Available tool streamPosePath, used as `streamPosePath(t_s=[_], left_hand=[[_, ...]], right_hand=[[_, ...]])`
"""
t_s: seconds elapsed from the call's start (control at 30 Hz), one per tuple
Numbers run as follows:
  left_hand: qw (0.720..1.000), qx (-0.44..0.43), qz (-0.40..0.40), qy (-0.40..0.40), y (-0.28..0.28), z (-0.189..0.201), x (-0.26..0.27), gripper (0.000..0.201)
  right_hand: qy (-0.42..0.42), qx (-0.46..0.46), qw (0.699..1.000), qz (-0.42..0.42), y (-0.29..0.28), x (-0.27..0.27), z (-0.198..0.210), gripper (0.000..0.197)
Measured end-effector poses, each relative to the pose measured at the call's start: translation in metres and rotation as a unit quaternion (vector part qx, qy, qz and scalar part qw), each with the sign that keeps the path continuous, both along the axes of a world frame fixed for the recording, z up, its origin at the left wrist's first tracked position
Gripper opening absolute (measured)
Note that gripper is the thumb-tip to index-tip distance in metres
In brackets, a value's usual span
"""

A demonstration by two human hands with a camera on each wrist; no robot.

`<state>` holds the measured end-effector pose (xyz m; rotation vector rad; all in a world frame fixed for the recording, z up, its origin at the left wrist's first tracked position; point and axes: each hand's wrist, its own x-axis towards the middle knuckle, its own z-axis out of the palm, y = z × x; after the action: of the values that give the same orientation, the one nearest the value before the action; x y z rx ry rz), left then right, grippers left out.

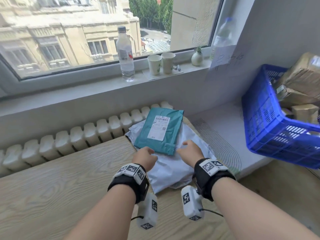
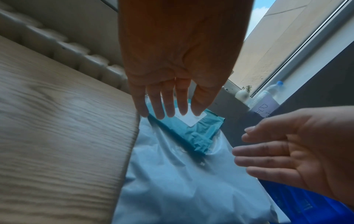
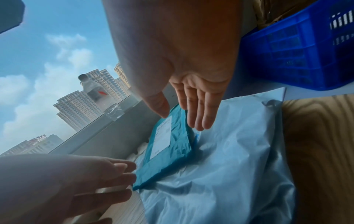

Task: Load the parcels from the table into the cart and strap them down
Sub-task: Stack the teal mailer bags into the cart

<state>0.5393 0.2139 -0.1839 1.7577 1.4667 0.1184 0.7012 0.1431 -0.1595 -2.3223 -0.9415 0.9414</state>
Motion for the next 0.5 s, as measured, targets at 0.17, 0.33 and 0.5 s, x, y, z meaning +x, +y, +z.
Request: streamPosePath(t_s=[0.17, 0.33, 0.5], left_hand=[[1.0, -0.019, -0.001, 0.009, 0.015, -0.01, 0.025, 0.046], [0.999, -0.026, -0.017, 0.028, 0.015, -0.026, 0.042, 0.06], [0.999, -0.039, -0.018, 0.009, 0.014, -0.035, 0.049, 0.06]], right_hand=[[0.029, -0.012, 0.999, -0.009, 0.02, 0.026, -0.015, 0.053], [0.089, -0.01, 0.996, -0.02, 0.037, 0.036, -0.037, 0.06], [0.192, 0.008, 0.979, -0.063, 0.051, 0.044, -0.058, 0.069]])
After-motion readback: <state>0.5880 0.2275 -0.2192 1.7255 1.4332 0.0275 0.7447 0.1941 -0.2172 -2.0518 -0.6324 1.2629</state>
